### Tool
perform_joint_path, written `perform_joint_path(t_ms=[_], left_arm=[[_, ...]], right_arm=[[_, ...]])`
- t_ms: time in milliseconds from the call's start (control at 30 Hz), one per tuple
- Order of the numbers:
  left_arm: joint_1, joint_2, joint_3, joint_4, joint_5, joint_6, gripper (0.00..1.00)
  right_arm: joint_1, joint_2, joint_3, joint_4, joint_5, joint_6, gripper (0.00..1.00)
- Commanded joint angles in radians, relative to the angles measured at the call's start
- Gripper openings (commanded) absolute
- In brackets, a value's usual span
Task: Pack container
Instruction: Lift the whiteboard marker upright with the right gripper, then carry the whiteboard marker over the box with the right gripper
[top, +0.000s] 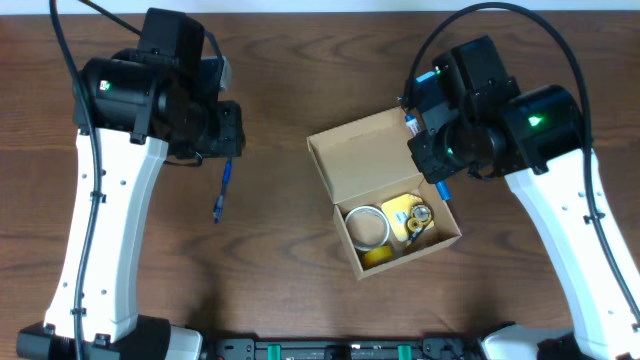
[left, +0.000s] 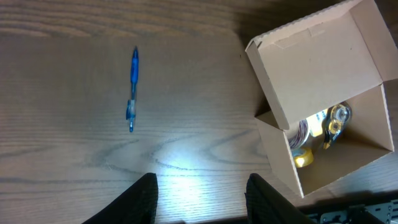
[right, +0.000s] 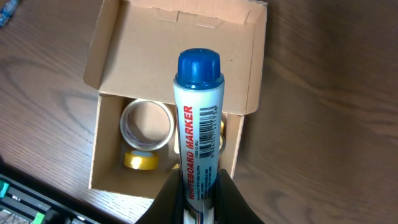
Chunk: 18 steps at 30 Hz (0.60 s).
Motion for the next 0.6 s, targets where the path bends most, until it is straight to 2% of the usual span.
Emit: perform_joint_path(t_ms=[0, 100, 567], left_arm=[[0.0, -0.011, 0.001, 0.001, -0.014, 0.01, 0.46], [0.0, -0.011, 0.001, 0.001, -0.014, 0.011, 0.43], [0.0, -0.011, 0.001, 0.001, -0.014, 0.01, 0.44]], right_arm=[[0.007, -0.002, 0.008, 0.002, 0.013, -0.017, 0.09], [0.008, 0.007, -0.013, 0.005, 0.013, -0.022, 0.09], [0.006, 0.009, -0.305, 0.145, 0.016, -0.034, 0.09]])
